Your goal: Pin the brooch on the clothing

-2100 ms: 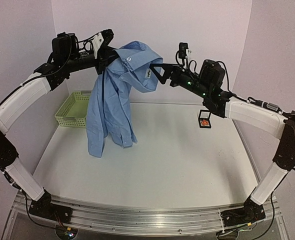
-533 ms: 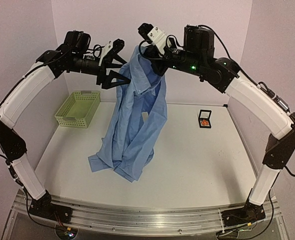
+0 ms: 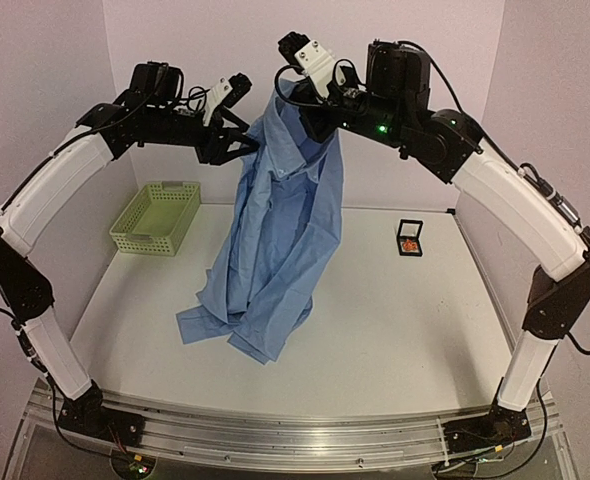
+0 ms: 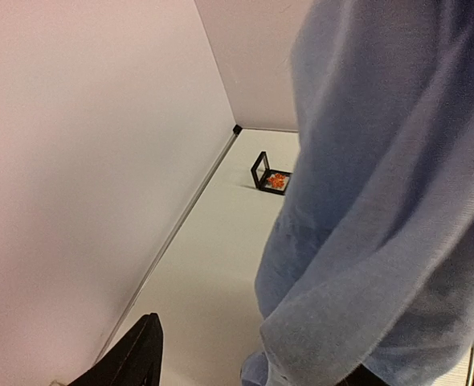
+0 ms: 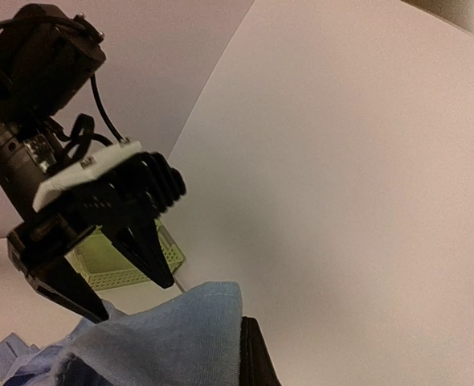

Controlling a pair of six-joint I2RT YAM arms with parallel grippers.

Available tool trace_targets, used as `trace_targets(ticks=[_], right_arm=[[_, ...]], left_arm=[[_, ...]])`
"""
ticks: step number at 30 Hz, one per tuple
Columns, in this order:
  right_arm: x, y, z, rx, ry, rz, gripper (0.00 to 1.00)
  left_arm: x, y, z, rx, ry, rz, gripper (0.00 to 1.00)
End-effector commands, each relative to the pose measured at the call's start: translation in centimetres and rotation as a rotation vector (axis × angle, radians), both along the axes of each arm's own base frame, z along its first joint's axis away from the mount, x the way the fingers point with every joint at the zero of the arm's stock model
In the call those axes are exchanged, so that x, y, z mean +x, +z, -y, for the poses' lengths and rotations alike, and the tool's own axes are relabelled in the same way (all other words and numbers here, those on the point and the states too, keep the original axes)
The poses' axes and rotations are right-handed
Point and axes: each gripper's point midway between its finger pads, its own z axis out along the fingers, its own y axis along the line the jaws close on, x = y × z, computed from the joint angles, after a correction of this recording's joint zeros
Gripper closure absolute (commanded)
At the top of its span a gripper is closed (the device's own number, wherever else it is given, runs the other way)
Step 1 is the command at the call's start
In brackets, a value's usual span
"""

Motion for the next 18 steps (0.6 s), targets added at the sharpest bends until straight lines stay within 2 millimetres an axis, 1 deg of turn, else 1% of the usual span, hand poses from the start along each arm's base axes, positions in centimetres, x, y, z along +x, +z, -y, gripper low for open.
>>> trace_targets(ticks=[1,2,4,5,6,8,9,10,12,13,14,16,18], right_arm=[[-0.9,3.5,1.1,0.106,-0.018,0.035,1.0],[-0.9,3.5,1.2,0.111,-0.017,0.028,1.0],[-1.0,3.5,1.3,0.119,-0.014,0.019,1.0],[-1.0,3.3,1.3,0.121,-0.011,0.01,1.0],[-1.0,2.8,1.1,0.119,-0.008,-0.002,1.0],[-0.9,1.7,0.8,0.112,-0.002,-0.031,1.0],[-0.7,0.6,0.6,0.103,-0.001,-0.057,1.0],[-0.7,-0.4,0.4,0.101,0.001,-0.085,1.0],[-0.3,-2.4,0.4,0.106,0.012,-0.154,1.0],[-0.2,-3.7,0.2,0.123,0.033,-0.215,1.0],[0.3,-4.9,0.2,0.139,0.04,-0.269,0.99],[1.1,-8.8,-0.7,0.153,0.042,-0.401,0.84],[2.0,-13.5,-1.8,0.146,0.011,-0.525,0.77]], left_arm=[[2.1,0.0,-0.2,0.011,0.104,0.04,0.44],[2.4,-0.7,-0.3,0.028,0.118,0.038,0.44],[2.5,-1.5,-0.4,0.044,0.117,0.033,0.47],[2.1,-1.4,-0.2,0.038,0.093,0.03,0.52],[1.6,-1.1,0.1,0.023,0.063,0.03,0.64],[0.7,-0.2,0.4,-0.007,0.019,0.041,0.95],[0.6,-0.1,0.4,-0.008,0.018,0.05,0.99],[0.7,-0.2,0.2,-0.003,0.03,0.057,1.0],[1.8,-0.8,-0.7,0.014,0.101,0.04,1.0],[2.6,-1.3,-1.3,0.019,0.15,0.008,1.0],[3.5,-2.2,-2.1,0.018,0.198,-0.047,1.0],[4.5,-5.5,-3.1,0.037,0.255,-0.196,1.0],[4.7,-9.6,-4.1,0.067,0.293,-0.34,1.0]])
